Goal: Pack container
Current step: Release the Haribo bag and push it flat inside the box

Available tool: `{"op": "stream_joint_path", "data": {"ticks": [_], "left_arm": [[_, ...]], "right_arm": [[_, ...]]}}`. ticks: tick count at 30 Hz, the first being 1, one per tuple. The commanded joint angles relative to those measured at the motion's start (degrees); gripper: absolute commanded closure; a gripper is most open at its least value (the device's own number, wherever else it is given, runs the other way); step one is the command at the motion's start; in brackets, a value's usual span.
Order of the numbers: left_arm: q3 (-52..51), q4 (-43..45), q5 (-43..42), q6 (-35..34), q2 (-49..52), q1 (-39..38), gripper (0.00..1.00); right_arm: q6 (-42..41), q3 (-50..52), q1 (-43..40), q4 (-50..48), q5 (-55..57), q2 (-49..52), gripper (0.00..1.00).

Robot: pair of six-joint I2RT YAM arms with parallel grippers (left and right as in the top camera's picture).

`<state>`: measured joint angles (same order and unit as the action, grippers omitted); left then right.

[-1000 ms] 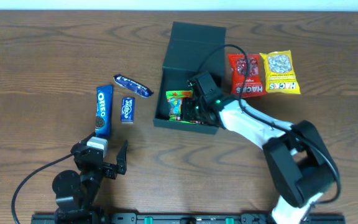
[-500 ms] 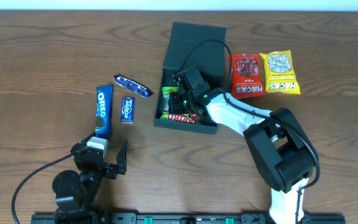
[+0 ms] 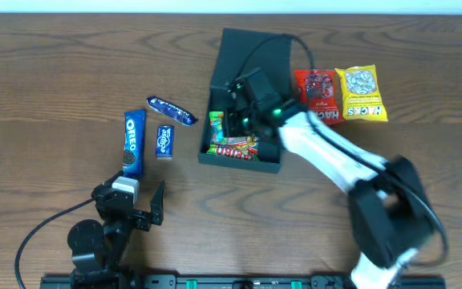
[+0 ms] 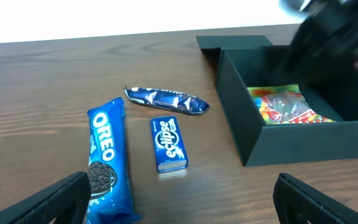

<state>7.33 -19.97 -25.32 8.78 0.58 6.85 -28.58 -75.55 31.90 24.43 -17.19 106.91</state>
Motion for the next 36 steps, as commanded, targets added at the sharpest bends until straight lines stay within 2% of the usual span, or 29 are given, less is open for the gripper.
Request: {"op": "stream_joint_path", "data": {"ticks": [1,5,6,8,13,21,25,29,33,36], "left_arm": [[-1.2,-0.3,-0.7,-0.7,-0.3,-0.2,0.05],[-1.2,-0.3,-0.7,-0.7,-0.4,-0.2,0.05],[-1.2,-0.3,-0.7,-0.7,-0.3,-0.2,0.05],[-1.2,-0.3,-0.7,-0.7,-0.3,-0.2,0.05],[-1.2,-0.3,-0.7,-0.7,-0.3,-0.2,0.05],[-1.2,-0.3,-0.7,-0.7,-0.3,-0.2,0.05],[-1.2,-0.3,-0.7,-0.7,-0.3,-0.2,0.05],[-1.2,-0.3,-0.7,-0.7,-0.3,-0.2,0.05],[-1.2,-0.3,-0.7,-0.7,-0.3,-0.2,0.05],[-1.2,-0.3,-0.7,-0.7,-0.4,-0.2,0.05]], "right_arm": [[5.5,-1.4,-2.2,5.0,3.7,-7.7,0.99],[1.2,-1.4,-4.3,16.8,11.9,-12.8,0.98],[-1.7,-1.4,-4.7,19.9,13.5,-13.2,0.92],[-6.9,-1.3,-5.4,24.7,14.9,-13.2,0.68],[-14.6,-0.3,-5.6,29.4,18.4,-10.5,0.60],[-15.8,-0.3,-5.6,29.0,19.2,-1.6,0.67],[-15.8,-0.3,-6.1,29.2,19.8,2.4,0.80],[-15.7,-0.4,-6.3,29.1,20.7,2.6,0.84],[-15.5,-0.4,-6.6,29.4,21.7,2.5,0.95],[-15.0,-0.4,-6.6,29.9,22.8,2.5,0.98]]}}
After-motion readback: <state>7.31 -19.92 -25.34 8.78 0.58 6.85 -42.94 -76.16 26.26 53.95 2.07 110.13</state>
